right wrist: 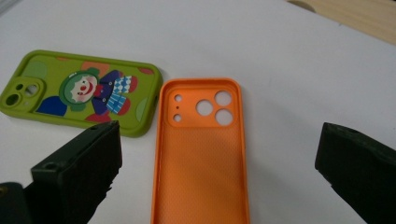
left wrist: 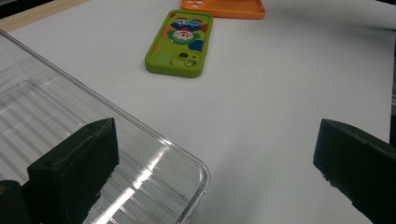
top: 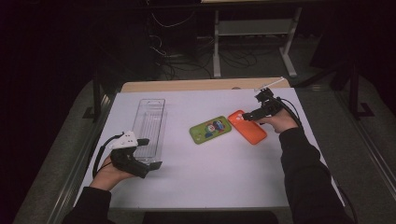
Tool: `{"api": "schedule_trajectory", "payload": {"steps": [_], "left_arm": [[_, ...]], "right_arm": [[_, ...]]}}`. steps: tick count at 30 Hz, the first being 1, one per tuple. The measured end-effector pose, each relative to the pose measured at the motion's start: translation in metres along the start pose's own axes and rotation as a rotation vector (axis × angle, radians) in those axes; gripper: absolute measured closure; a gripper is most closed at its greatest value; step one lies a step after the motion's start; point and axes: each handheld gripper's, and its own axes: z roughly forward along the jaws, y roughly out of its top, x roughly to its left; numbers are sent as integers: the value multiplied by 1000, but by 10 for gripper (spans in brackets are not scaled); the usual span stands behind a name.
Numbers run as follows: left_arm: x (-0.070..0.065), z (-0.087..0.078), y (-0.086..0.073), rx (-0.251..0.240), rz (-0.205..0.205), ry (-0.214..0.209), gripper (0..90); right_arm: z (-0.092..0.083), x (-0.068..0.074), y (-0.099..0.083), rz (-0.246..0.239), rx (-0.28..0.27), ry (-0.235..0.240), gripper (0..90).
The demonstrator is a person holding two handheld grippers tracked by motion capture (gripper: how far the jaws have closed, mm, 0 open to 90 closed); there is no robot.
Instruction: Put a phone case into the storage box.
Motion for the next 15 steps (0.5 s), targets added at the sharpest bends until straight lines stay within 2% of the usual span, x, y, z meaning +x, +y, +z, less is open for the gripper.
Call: {"api": "schedule_trajectory", "payload": {"steps": [5, 15], "left_arm": [[-1, 0, 0, -3, -1, -3, 0], [-1, 0, -1, -3, -2, -8, 0]], "right_arm": [[7, 0, -2, 3, 54, 6, 0], [23, 0, -6, -32, 152, -8, 0]]}}
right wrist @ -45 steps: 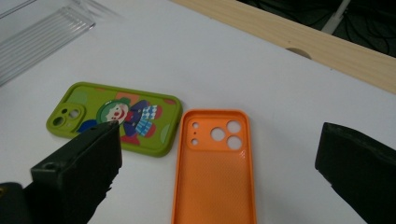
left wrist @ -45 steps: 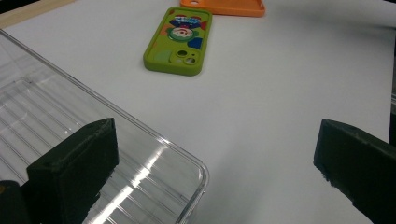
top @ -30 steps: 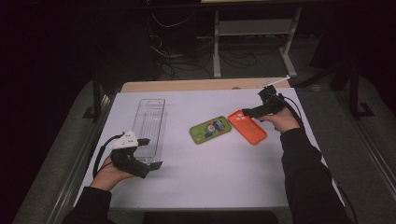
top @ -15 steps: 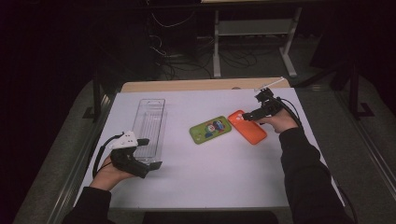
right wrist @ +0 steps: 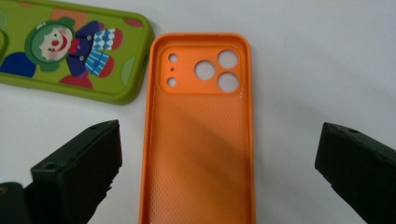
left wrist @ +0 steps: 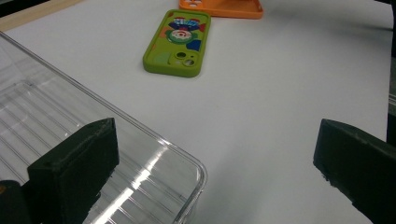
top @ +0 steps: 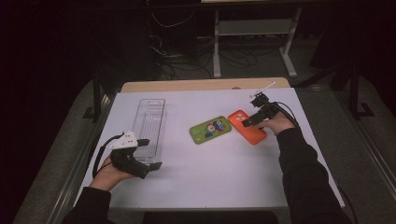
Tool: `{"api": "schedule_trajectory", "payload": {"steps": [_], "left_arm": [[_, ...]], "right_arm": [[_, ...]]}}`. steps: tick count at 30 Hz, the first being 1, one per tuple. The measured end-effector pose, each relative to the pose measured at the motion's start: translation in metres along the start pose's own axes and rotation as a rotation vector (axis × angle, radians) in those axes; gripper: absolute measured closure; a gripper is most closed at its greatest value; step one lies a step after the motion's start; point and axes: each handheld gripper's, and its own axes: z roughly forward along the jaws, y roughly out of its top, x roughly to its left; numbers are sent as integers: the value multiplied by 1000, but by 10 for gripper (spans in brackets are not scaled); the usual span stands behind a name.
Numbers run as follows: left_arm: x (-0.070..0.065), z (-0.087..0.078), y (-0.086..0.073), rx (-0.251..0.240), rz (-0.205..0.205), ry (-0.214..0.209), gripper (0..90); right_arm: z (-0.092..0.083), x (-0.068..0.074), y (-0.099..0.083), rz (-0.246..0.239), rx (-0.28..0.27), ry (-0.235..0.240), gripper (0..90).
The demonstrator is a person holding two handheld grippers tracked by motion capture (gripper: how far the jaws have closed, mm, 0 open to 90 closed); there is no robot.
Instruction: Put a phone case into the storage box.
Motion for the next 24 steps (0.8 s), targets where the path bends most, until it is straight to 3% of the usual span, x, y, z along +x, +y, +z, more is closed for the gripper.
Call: {"api": "schedule_trajectory", "payload": {"steps": [2, 13, 24], "left_arm": [[0, 0, 0, 1, 1, 0, 0], [0, 0, -1, 6, -4, 4, 0], [0, 0, -1, 4, -4, 3, 0]], "right_arm": [[2, 1, 0, 12, 15, 1, 0], [20, 7, -4, -20, 127, -4, 0], [30, 11, -6, -45, 187, 18, 0]]}}
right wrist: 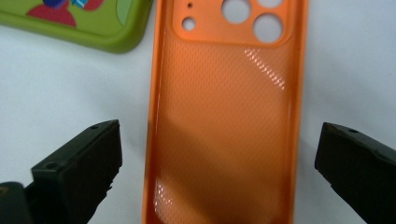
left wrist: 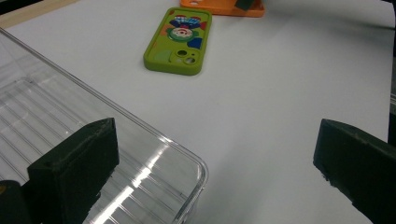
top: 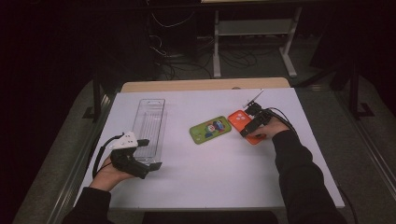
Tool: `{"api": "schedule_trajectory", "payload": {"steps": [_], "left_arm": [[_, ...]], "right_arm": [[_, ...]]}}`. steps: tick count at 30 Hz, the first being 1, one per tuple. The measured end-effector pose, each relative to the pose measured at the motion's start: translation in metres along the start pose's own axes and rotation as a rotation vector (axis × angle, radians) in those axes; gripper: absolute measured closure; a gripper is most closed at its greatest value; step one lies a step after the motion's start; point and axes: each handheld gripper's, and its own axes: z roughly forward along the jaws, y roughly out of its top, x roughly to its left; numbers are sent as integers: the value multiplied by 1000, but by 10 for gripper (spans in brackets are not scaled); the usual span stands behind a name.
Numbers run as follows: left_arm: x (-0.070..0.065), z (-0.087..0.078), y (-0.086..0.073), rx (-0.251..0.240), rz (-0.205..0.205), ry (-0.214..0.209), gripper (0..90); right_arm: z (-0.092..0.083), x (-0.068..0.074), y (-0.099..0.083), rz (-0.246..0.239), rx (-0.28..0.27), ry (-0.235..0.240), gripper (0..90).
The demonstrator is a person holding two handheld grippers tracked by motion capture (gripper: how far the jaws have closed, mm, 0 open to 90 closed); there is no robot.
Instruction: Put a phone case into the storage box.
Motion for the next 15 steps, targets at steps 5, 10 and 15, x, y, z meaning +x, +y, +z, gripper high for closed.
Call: {"api": "schedule_trajectory", "payload": {"steps": [5, 10, 15], "left_arm": [[0, 0, 0, -2, 2, -2, 0], [0, 0, 0, 1, 4, -4, 0], [-1, 1, 1, -2, 2, -4, 0]], "right_arm": [[6, 0, -1, 4, 32, -10, 17], [8, 1, -2, 4, 48, -5, 32], [9, 1, -2, -5, 61, -7, 65]]}}
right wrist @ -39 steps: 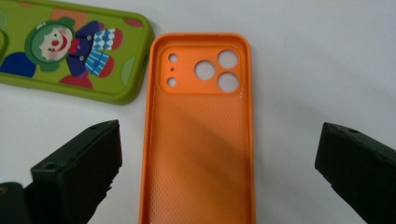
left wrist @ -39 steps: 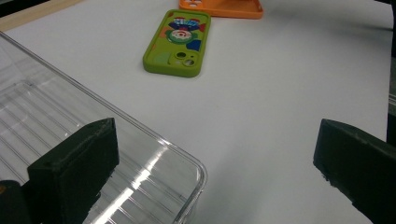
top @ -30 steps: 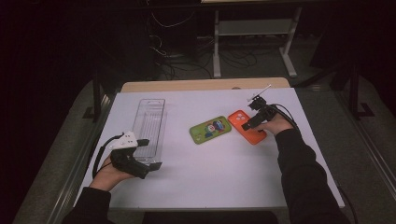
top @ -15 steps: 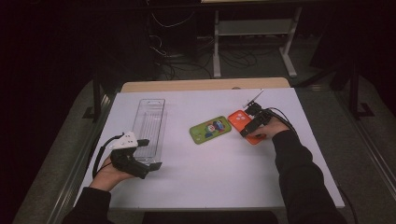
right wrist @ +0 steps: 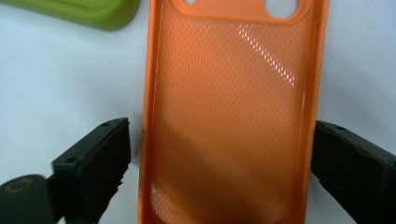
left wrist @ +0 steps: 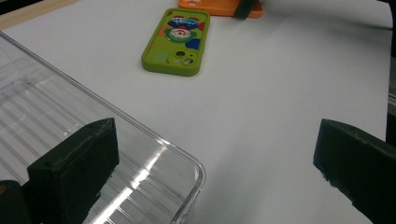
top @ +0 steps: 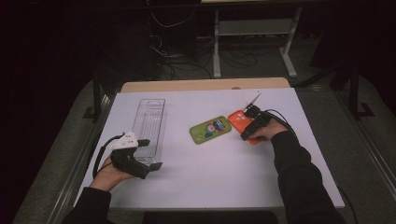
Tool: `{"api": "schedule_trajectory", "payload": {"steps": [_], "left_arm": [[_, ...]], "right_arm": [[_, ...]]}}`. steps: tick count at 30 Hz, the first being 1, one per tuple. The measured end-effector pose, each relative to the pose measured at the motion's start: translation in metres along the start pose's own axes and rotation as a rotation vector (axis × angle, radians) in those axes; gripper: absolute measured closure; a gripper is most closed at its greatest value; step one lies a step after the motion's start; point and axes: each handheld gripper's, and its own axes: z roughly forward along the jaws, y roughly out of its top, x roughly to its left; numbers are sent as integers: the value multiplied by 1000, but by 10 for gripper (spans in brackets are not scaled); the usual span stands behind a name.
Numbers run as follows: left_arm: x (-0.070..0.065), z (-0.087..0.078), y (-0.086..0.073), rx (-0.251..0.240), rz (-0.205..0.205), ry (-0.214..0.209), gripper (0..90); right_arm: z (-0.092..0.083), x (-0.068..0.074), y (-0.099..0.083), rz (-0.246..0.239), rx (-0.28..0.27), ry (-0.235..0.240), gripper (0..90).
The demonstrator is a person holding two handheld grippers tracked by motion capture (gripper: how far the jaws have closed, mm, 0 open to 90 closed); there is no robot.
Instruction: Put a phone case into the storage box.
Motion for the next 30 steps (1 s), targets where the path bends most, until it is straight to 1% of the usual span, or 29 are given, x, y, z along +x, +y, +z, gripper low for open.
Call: {"api": "schedule_trajectory", "payload": {"steps": [3, 6, 13, 15, 16, 18, 22, 24, 25, 30], "left_arm": [[0, 0, 0, 4, 4, -2, 0], [-1, 0, 0, 3, -2, -3, 0], [-1, 0, 0, 2, 3, -1, 0], [-1, 0, 0, 4, 1, -2, 0], [-1, 0, 0, 3, -1, -3, 0], [-1, 0, 0, 4, 5, -4, 0], [-1, 0, 1, 5, 5, -3, 0], [-1, 0, 0, 2, -1, -2, 0], [-1, 0, 1, 1, 7, -2, 0], [-2, 0, 1, 6, 7, -4, 0]], "right_arm": [[1, 0, 0, -6, 2, -4, 69], [0, 0, 0, -8, 2, -15, 98], [0, 1, 0, -13, 10, -22, 104], [0, 2, 0, -16, 7, -29, 131], [-1, 3, 0, -12, 9, -24, 135], [-1, 4, 0, -9, 7, -30, 143], [-1, 4, 0, -3, 10, -26, 149], [-1, 4, 0, -2, 11, -26, 151], [-1, 3, 0, 2, 10, -26, 153], [-3, 2, -1, 4, 3, -22, 155]]}}
